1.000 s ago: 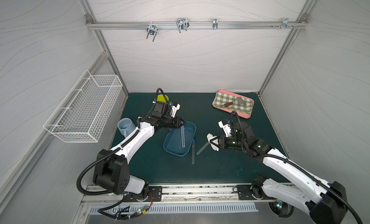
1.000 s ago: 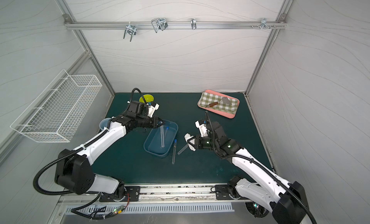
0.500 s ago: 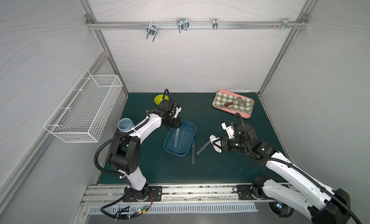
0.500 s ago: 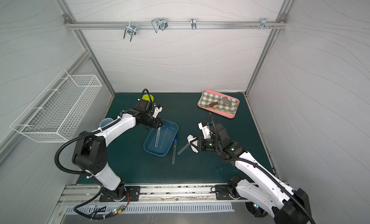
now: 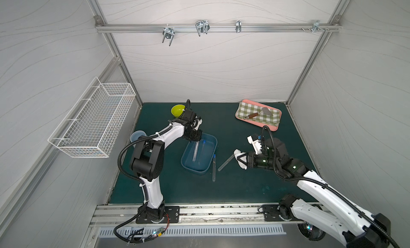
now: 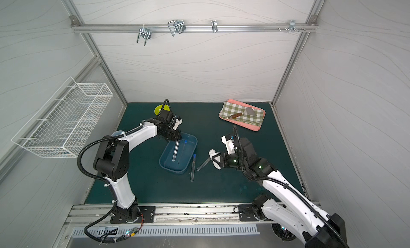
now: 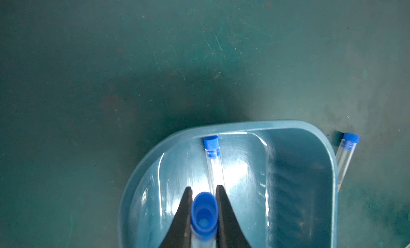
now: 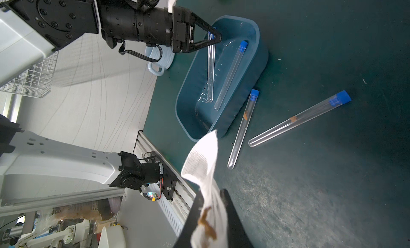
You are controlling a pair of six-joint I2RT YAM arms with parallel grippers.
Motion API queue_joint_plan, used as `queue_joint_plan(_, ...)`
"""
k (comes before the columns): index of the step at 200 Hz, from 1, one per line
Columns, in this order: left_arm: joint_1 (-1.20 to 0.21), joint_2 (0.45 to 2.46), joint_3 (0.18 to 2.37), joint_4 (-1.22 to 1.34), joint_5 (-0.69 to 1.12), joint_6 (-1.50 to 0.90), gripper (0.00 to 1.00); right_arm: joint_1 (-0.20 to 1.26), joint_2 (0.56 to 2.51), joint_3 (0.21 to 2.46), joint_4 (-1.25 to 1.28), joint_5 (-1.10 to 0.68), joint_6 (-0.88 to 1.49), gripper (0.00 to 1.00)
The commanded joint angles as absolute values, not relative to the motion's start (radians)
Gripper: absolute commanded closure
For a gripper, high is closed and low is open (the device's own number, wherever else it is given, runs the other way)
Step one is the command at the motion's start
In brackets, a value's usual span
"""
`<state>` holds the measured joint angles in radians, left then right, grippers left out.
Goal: Wipe the exteriors of test tubes
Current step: Place the test tube in the storage box.
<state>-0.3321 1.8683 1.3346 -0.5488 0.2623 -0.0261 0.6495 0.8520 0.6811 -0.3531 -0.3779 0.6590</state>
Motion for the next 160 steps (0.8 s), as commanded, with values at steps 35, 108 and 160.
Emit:
queue_joint_plan(35,-0.339,1.932,1.394,-0.541,0.241,-0.003,0.92,0.645,0.826,0.67,-0.417,-0.343,0.675,0.84)
queue_joint_plan(108,-0.339,1.984,1.441,-0.556,0.243,-0.006,0.81,0.637,0.911,0.648,-0.508,-0.256,0.708,0.84)
queue_joint_plan(160,-0.339,1.95,1.452,-0.554,0.262,-0.027,0.71,0.588,1.064,0.591,-0.413,-0.257,0.713,0.83)
